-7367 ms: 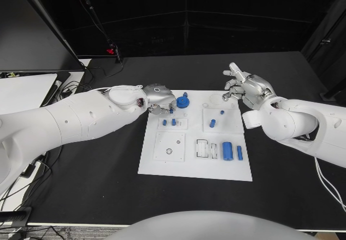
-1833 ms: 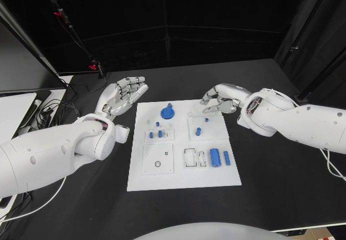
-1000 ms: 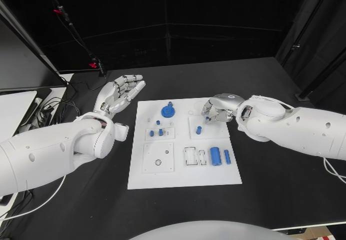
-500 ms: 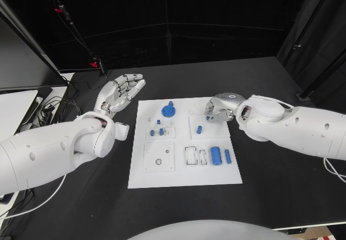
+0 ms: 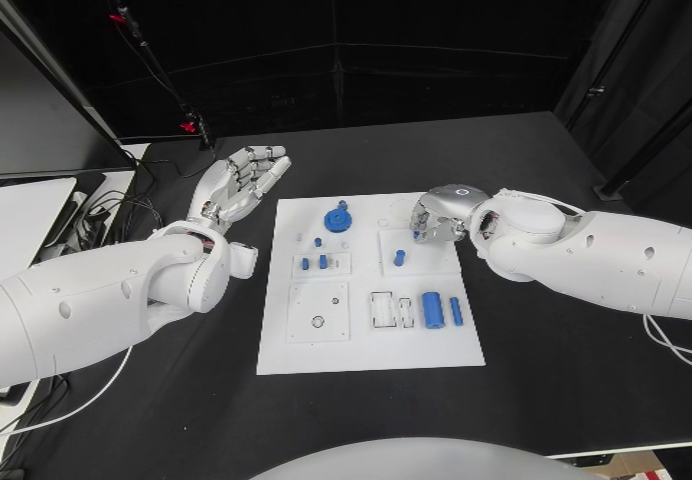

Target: Assemble the parts on the task board

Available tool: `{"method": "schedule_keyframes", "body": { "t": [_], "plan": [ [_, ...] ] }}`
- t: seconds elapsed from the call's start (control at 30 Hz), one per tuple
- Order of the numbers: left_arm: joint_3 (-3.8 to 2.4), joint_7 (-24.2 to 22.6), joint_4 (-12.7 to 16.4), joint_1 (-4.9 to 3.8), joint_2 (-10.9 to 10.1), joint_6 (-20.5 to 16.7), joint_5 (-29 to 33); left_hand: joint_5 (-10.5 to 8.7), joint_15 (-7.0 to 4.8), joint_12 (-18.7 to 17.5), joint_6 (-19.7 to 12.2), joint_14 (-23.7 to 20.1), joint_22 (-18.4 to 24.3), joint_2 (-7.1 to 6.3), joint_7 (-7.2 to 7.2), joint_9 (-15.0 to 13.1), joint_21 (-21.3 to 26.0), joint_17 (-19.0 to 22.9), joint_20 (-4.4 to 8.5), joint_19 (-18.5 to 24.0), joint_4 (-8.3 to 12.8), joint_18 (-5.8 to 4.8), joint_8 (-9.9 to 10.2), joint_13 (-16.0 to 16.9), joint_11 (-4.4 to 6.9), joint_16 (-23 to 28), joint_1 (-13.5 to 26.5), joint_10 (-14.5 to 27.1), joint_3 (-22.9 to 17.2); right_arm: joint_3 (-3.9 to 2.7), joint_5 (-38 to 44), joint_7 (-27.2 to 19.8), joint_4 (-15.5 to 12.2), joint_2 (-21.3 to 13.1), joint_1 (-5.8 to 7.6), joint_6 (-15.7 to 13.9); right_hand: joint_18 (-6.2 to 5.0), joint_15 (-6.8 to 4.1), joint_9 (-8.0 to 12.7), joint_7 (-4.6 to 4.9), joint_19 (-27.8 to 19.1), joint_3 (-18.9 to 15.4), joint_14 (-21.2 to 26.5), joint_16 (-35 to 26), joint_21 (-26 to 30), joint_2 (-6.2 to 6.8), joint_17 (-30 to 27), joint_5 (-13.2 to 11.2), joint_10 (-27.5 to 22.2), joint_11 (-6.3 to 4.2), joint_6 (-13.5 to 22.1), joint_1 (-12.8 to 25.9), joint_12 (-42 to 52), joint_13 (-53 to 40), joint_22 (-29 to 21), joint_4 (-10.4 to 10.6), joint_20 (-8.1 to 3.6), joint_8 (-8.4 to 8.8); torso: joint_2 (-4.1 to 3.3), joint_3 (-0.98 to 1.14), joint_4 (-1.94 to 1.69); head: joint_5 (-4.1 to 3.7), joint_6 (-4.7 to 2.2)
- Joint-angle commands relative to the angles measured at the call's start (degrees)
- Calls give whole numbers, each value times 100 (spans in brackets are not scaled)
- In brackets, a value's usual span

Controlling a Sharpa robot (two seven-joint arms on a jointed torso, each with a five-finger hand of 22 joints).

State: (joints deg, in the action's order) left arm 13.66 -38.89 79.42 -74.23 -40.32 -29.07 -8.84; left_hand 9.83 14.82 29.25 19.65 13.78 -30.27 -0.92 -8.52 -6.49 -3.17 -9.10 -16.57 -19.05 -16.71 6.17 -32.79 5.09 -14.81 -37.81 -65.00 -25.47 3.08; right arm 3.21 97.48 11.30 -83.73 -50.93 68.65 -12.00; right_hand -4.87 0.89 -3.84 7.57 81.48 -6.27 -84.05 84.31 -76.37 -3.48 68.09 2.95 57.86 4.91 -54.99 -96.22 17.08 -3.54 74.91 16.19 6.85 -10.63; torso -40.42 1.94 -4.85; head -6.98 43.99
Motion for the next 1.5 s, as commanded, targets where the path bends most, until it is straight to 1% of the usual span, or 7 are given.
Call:
{"method": "schedule_keyframes", "body": {
  "t": [0.03, 0.33, 0.67, 0.87, 1.07, 1.33, 1.5],
  "plan": [
    [-5, -829, -1, -8, -4, 35, 18, 37, 0, 34, -26, -29, -11, 65, -837, 10, -41, 11, -15, -49, -9, -109, -32, -7, 3, -28, 13, 35, -24, 6, 79, 71, 6, 18, -11, 105, 64, -54, 0, 0, 9, 6, -195, -29, 28, 13, 0, -25, 65, 0, -40, -66, -41, 9, 311, 30, -38, 29, -2, -1, 2, 7, 5],
    [-5, -805, -11, -8, -6, 38, 18, 49, -1, 53, -32, -29, -7, 81, -837, 13, -42, 19, -15, -54, -8, -108, -47, -10, 3, -44, 3, 36, -20, 6, 80, 118, 16, 58, -17, 176, 64, -80, -13, -14, 14, 46, -201, -36, 32, 0, 7, -25, 273, -37, -166, -110, -176, 8, 310, 28, -60, 42, 0, 2, 0, 28, 26],
    [-5, -779, -29, -8, -8, 48, 18, 74, -2, 92, -41, -33, -6, 117, -837, 21, -45, 40, -15, -67, -6, -107, -81, -18, 4, -75, -20, 43, -9, 6, 164, 210, -3, 69, -23, 355, 63, -137, -59, -73, 16, 110, -207, -48, 40, -25, 12, -24, 595, -108, -552, -196, -347, 9, 307, 23, -110, -60, 0, 1, 4, 30, 39],
    [-5, -770, -37, -8, -3, 55, 18, 90, -2, 116, -42, -33, 0, 142, -837, 25, -46, 52, -15, -70, -6, -107, -103, -23, 4, -95, -33, 45, -2, 6, 233, 183, -16, 67, -28, 284, 65, -178, -83, -107, 25, 168, -209, -54, 35, -59, 18, -24, 796, -152, -759, -266, -428, 10, 313, 17, -146, -117, 0, -1, 3, 26, 46],
    [-5, -767, -40, -8, 0, 56, 18, 106, -3, 138, -42, -32, 0, 160, -837, 28, -47, 63, -14, -76, -4, -107, -122, -27, 5, -113, -45, 46, 6, 6, 298, 82, -46, 45, -38, 33, 68, -200, -91, -113, 33, 213, -212, -59, 33, -74, 24, -24, 945, -168, -886, -306, -527, 11, 317, 19, -174, -134, 0, 1, 0, 24, 50],
    [-5, -762, -42, -8, -8, 56, 18, 143, -4, 166, -45, -34, 8, 180, -836, 35, -47, 80, -14, -78, -3, -106, -147, -35, 5, -137, -66, 51, 21, 5, 325, -158, -129, -49, -45, -623, 81, -200, -86, -103, 60, 244, -218, -59, 0, -54, 46, -23, 1048, -164, -946, -325, -648, 13, 346, 20, -182, -111, 3, 1, 4, 44, 49],
    [-5, -757, -50, -7, -8, 61, 18, 143, -4, 166, -45, -34, 8, 180, -836, 35, -47, 80, -14, -78, -3, -106, -147, -35, 5, -137, -66, 51, 21, 3, 328, -340, -260, -169, -44, -1084, 91, -199, -80, -101, 83, 265, -222, -55, -33, -44, 65, -22, 1084, -163, -961, -345, -710, 13, 374, 17, -183, -93, 4, -1, 3, 49, 40]
  ]
}}
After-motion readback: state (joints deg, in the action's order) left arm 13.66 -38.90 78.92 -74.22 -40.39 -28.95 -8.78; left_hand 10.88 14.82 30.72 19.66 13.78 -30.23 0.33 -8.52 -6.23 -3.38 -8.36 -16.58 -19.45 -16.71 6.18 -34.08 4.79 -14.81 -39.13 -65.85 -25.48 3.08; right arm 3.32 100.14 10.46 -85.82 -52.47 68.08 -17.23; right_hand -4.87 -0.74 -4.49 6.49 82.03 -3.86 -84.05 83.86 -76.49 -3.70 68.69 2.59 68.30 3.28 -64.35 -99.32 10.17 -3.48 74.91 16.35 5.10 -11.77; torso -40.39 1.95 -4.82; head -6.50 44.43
